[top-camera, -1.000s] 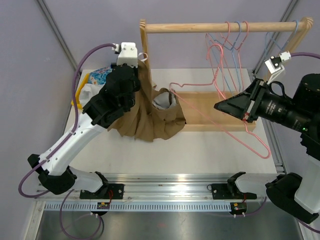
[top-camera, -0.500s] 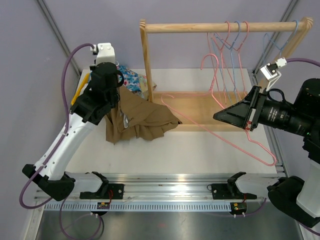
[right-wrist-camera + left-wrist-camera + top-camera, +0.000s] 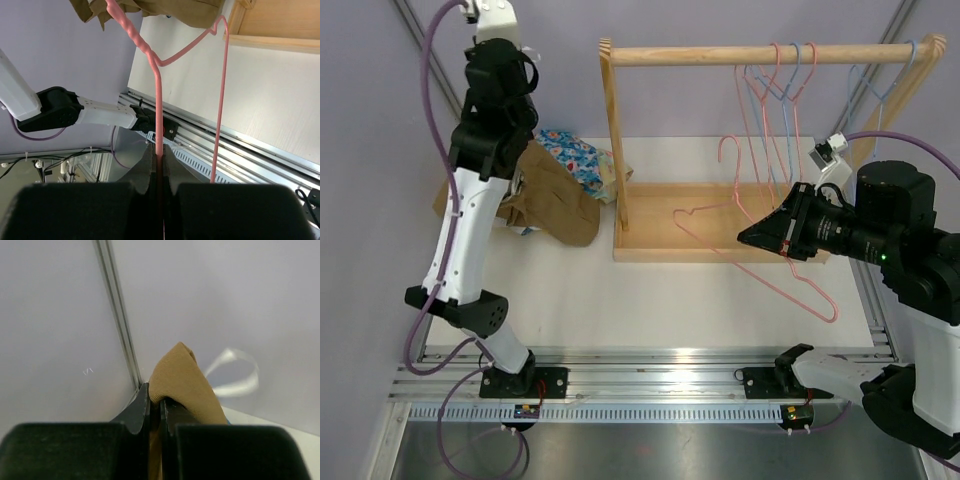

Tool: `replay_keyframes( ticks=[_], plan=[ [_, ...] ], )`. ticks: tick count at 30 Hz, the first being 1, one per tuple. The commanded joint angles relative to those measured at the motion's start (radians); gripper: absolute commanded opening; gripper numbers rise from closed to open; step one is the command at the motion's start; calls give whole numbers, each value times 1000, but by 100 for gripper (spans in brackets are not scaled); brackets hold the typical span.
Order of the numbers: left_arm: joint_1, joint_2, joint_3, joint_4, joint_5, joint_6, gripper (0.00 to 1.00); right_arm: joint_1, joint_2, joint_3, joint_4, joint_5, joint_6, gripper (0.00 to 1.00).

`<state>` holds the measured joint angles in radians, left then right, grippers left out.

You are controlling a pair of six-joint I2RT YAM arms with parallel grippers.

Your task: Remove the skirt from the hanger

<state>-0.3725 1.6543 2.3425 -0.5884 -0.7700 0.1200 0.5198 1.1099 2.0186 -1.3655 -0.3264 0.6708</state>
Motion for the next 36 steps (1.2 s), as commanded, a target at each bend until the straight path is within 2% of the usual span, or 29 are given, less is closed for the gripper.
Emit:
replay_keyframes(
  ticks=[1,3,4,5,7,11,16,21,23,24,26,28,29,30,36],
  plan=[
    [24,50,-121,-33,80,-66,0,-1,-27,-26,75,50,-34,0],
    [29,38,-214,-16,100,-106,0,-1,-28,-31,74,53,-40,0],
    [30,26,-310,-7,121,-146,0,-1,-27,-32,77,55,-43,0],
    [32,25,-346,7,136,-161,6,-1,-27,-35,77,61,-46,0],
    [40,51,-408,6,185,-200,9,-1,-22,-32,80,73,-53,0],
    [52,154,-385,-22,199,-230,8,0,-7,-20,86,73,-60,0],
    [121,281,-305,-97,231,-307,9,0,10,17,91,81,-68,0],
    [251,323,-363,-154,253,-502,6,-1,53,92,86,92,-82,0],
    [259,318,-405,-140,253,-500,7,0,79,115,89,99,-86,0],
    [257,315,-448,-130,258,-484,10,0,91,144,94,102,-88,0],
    [259,312,-482,-110,262,-482,37,-1,132,195,112,118,-96,0],
    [261,303,-526,-93,287,-471,70,-1,165,239,129,157,-100,0],
    [261,297,-541,-87,302,-461,92,-1,194,279,138,174,-109,0],
    [262,286,-555,-67,340,-453,99,-1,206,299,152,214,-114,0],
    [257,41,-764,86,412,-427,99,-1,283,338,264,322,-154,0]
  ],
)
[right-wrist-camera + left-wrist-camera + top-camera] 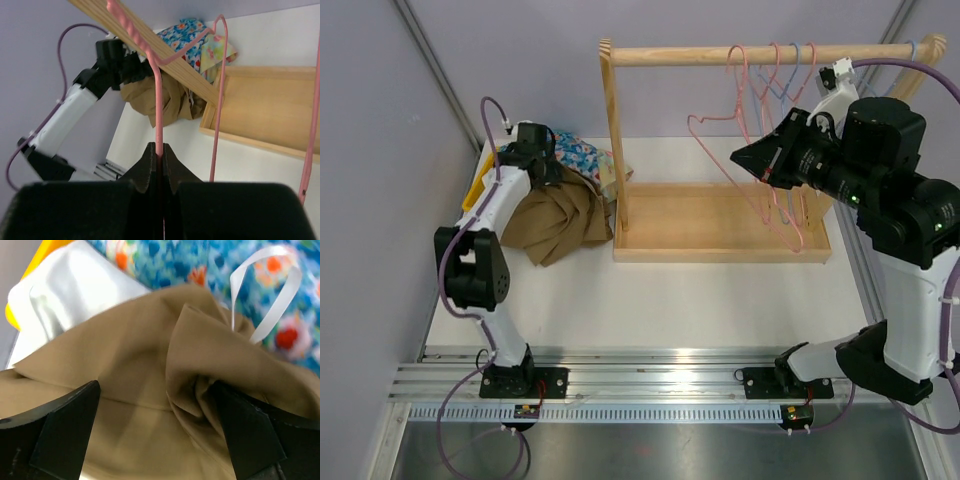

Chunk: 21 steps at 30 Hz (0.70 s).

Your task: Remove the skirt from the hanger

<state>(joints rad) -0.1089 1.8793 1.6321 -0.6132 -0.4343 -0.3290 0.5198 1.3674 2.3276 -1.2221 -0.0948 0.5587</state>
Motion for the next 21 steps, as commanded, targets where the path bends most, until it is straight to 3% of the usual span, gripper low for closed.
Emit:
replay_keyframes(
  ticks=[1,5,15,21],
  plan=[
    [-8,-251,-101,133,81,27,99,-1,44,24,136,95,-45,0],
    [-24,-406,-213,219,111,62,99,-1,79,-31,232,151,-52,0],
    [-41,-569,-356,346,241,107,99,-1,206,4,369,239,-68,0],
    [-67,-617,-331,291,258,119,99,-1,188,-75,375,241,-69,0]
  ],
)
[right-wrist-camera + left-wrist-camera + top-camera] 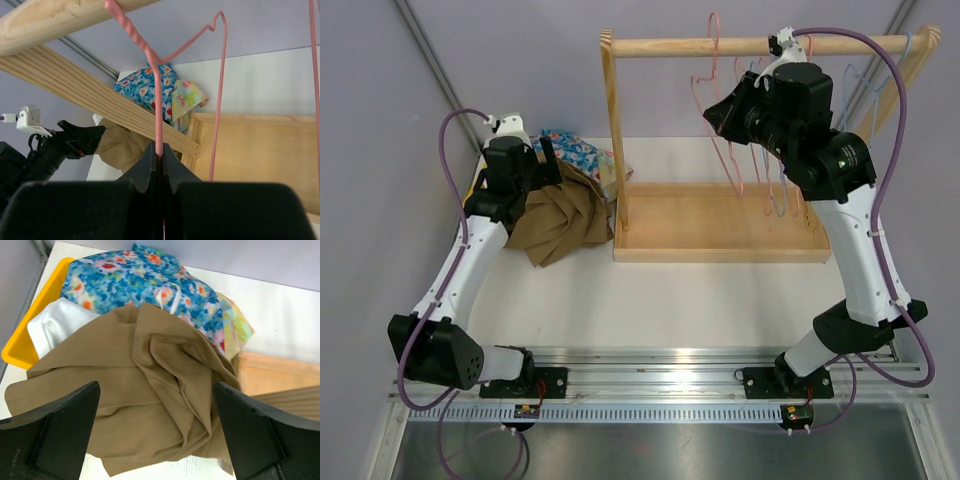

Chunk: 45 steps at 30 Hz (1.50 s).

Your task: Remove the skirt from the hanger

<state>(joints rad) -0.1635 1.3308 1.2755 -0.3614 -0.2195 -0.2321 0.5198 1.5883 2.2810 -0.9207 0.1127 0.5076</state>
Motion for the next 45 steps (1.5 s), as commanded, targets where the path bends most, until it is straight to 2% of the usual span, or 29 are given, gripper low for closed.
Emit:
replay_keyframes(
  ticks=[1,4,6,8,9,12,14,18,21,25,28,32,37,40,45],
  plan=[
    [-16,-93,19,38,40,22,99,0,-43,-52,80,33,-17,0],
    [-33,-154,10,30,40,19,99,-1,-94,-139,97,44,-18,0],
    [-50,-185,13,9,35,19,99,-1,-108,-152,92,48,-23,4],
    [-68,-231,21,-22,32,23,99,-1,-129,-170,94,51,-37,23],
    [-73,-249,27,-30,32,27,99,-1,-137,-178,95,61,-41,52],
    [-87,-301,56,-82,38,33,99,-1,-175,-213,112,87,-55,93],
    [-88,-327,73,-120,46,30,99,-1,-205,-239,118,94,-63,99],
    [-90,-427,70,-185,83,20,99,-1,-277,-311,144,84,-61,100],
    [-90,-502,15,-226,97,-1,99,-1,-398,-458,203,56,-58,100],
    [-90,-698,-202,-235,149,-65,99,-1,-644,-732,266,68,-73,99],
    [-90,-800,-286,-238,210,-82,99,-1,-836,-915,333,70,-89,99],
    [-90,-968,-356,-295,171,-72,99,-1,-1049,-1077,300,165,-72,100],
    [-90,-1050,-430,-335,118,-87,99,-1,-1315,-1261,238,310,-38,99],
    [-90,-1061,-430,-335,88,-92,99,-1,-1390,-1299,209,367,-43,100],
    [-90,-1026,-436,-346,62,-90,99,0,-1387,-1321,151,421,-81,99]
  ],
)
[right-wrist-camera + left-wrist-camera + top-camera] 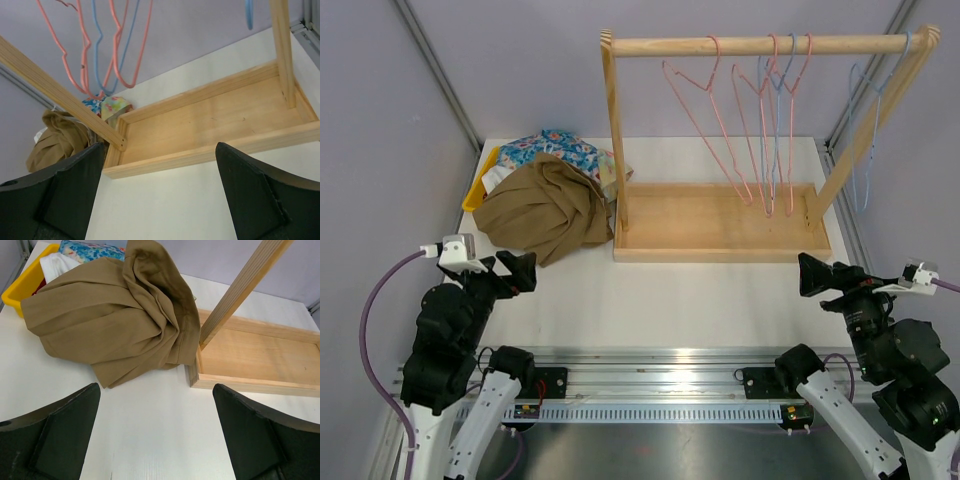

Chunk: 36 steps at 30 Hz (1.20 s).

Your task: Remove the skirt from the hanger

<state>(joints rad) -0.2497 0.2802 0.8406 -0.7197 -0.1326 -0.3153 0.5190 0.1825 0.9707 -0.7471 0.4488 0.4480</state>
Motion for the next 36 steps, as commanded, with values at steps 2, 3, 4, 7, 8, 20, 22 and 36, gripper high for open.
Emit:
replay_keyframes(
  ticks=[2,3,4,7,8,20,22,36],
  plan=[
    [-3,36,-1,11,-24,-4,99,-1,32,-10,-26,77,-20,99],
    [-3,37,-3,12,-24,-2,99,-1,44,-16,-18,70,-22,100],
    [-3,42,-5,12,-25,-2,99,1,51,-20,-11,56,-23,99],
    [-3,56,-5,11,-30,-1,99,-1,86,-21,5,24,-26,99],
    [-3,63,-5,9,-32,-1,99,-1,94,-21,-4,16,-26,99],
    [-3,99,-3,6,-44,-1,99,1,91,-30,3,-24,-31,99],
    [-3,106,-1,0,-56,-4,99,-1,92,-30,2,-28,-31,99],
    [-3,139,6,-11,-67,-11,99,-1,92,-38,20,-71,-43,99]
  ],
)
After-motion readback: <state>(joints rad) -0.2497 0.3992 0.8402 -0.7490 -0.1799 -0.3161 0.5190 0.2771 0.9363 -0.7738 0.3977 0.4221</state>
